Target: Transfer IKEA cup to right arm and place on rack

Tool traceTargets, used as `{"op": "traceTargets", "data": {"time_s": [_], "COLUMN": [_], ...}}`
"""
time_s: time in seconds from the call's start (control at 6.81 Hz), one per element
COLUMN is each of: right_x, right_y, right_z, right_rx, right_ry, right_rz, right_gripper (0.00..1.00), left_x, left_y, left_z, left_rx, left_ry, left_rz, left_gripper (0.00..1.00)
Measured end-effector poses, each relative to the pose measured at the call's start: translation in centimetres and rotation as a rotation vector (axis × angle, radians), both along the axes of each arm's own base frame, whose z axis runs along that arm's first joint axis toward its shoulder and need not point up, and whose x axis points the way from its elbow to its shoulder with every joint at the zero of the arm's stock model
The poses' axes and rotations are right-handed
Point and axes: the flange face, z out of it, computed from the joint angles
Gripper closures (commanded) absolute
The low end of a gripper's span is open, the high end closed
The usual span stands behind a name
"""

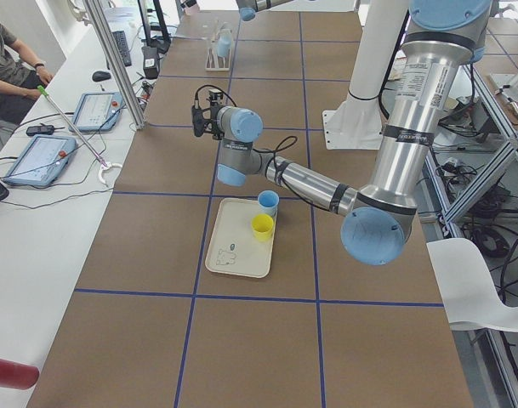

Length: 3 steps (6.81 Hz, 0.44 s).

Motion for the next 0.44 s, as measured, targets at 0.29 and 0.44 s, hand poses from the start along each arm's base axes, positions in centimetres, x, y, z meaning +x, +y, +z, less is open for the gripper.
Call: {"op": "traceTargets", "data": {"time_s": [0.29, 0.44], "right_x": [-0.4, -1.1], "right_y": [0.8, 1.4], "right_z": [2.8, 3.9], "right_rx": [0.007, -0.004], "right_ry": [0.002, 0.006], "right_rz": [-0.009, -0.021], "right_gripper": [1.00, 1.00], "left_x": [-0.4, -0.5], "left_y": [0.3, 0.3], "left_z": [0.9, 1.2], "left_rx": [0.002, 0.000], "left_ry": [-0.019, -0.022], "left_rz": [-0.004, -0.004], "left_gripper": [0.00, 0.00]}}
